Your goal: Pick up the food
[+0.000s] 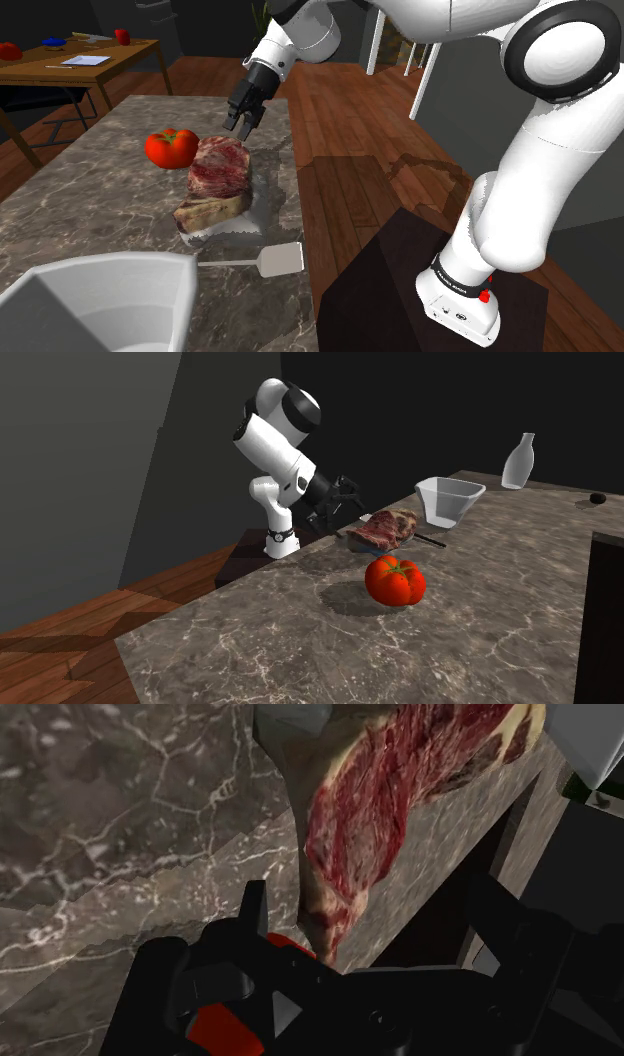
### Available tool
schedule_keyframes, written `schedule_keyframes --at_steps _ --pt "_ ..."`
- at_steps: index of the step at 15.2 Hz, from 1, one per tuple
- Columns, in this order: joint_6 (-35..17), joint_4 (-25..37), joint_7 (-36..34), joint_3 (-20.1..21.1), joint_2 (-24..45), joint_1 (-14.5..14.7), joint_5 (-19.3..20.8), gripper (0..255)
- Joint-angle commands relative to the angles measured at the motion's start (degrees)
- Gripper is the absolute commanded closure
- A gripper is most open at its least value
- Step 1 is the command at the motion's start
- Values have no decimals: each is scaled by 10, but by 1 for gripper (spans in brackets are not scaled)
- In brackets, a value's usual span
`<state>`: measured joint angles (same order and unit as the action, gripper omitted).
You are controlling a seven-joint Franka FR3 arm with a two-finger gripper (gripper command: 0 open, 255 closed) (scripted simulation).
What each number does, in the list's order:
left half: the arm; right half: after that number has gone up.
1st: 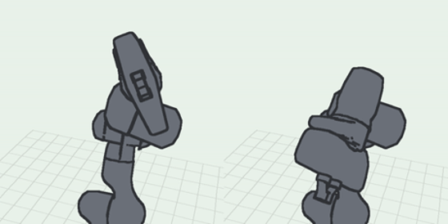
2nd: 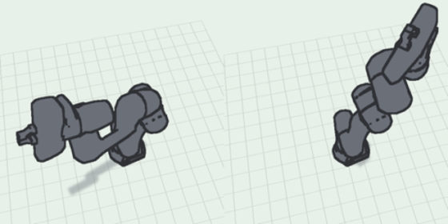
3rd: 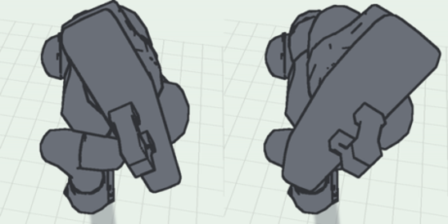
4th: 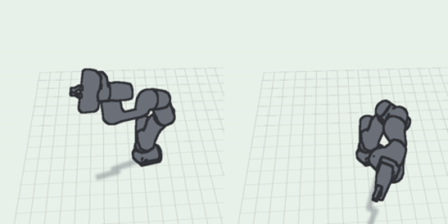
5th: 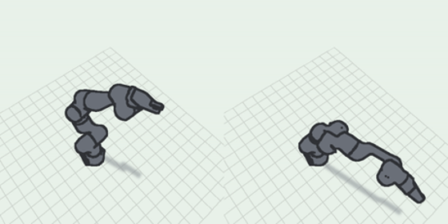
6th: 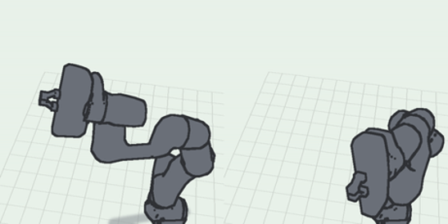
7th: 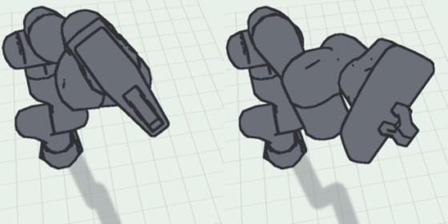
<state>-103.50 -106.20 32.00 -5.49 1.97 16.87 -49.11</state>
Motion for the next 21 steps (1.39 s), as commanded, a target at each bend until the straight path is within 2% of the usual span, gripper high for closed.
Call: schedule_keyframes --at_steps 1,6,7,16,21 --pt "-8 -10 11 0 3 0 -4 0" --pt "-24 -27 29 1 9 1 -10 0" --pt "-24 -28 28 1 7 1 -10 255" --pt "-24 -27 29 1 9 1 -10 255" --pt "-1 -2 4 0 1 0 -2 255"
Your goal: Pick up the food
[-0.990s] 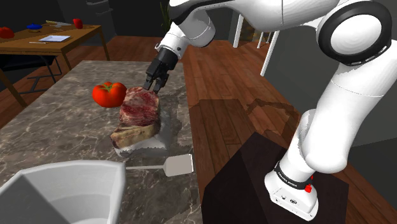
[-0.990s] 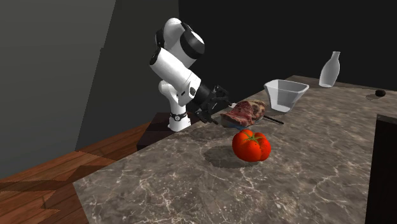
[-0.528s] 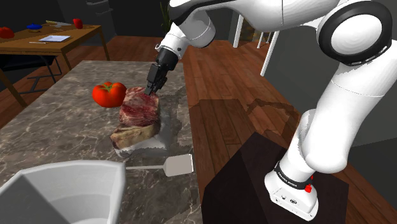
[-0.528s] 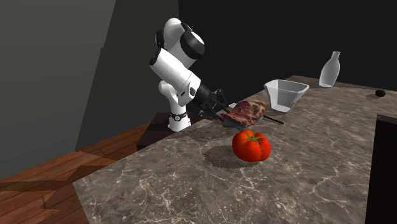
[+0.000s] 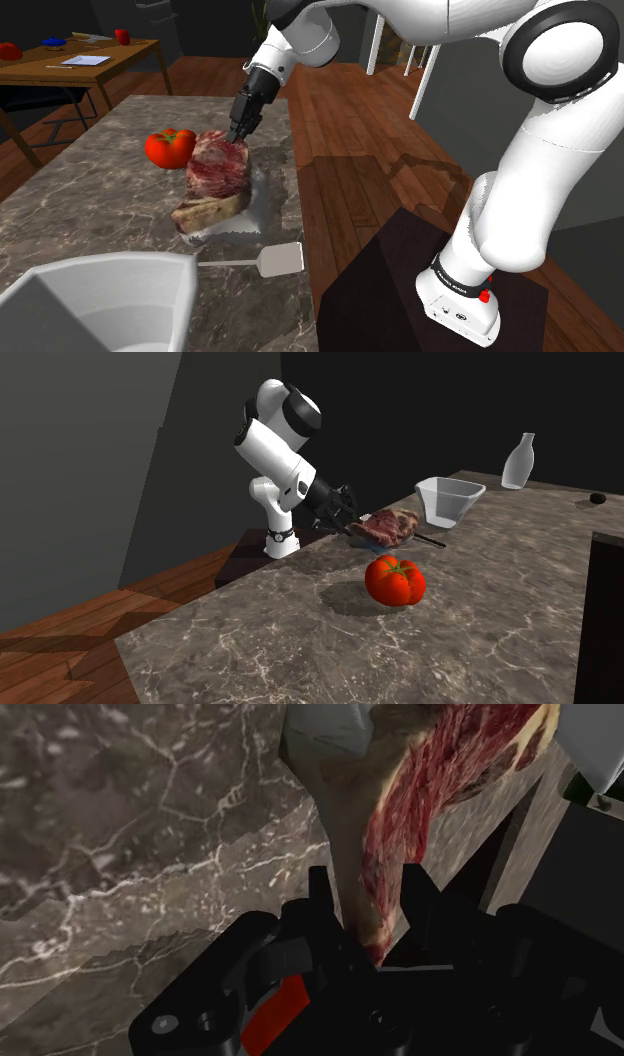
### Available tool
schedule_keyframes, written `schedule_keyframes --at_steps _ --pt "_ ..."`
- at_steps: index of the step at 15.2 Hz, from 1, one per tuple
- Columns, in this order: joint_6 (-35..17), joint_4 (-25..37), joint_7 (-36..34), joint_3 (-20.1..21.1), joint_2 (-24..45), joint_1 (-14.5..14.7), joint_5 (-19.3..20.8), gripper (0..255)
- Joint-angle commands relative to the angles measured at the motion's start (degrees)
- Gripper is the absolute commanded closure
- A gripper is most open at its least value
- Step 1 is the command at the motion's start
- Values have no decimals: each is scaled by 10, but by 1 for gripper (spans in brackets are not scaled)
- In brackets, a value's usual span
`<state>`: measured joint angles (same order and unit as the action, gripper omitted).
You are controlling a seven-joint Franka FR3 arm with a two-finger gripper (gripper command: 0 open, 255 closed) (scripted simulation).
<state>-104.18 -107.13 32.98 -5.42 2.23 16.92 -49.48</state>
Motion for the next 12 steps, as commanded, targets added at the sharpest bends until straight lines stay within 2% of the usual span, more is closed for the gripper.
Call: schedule_keyframes --at_steps 1,12 --pt "11 13 -10 -1 -3 -1 3 255" --pt "55 69 -55 -3 -9 -4 13 255"
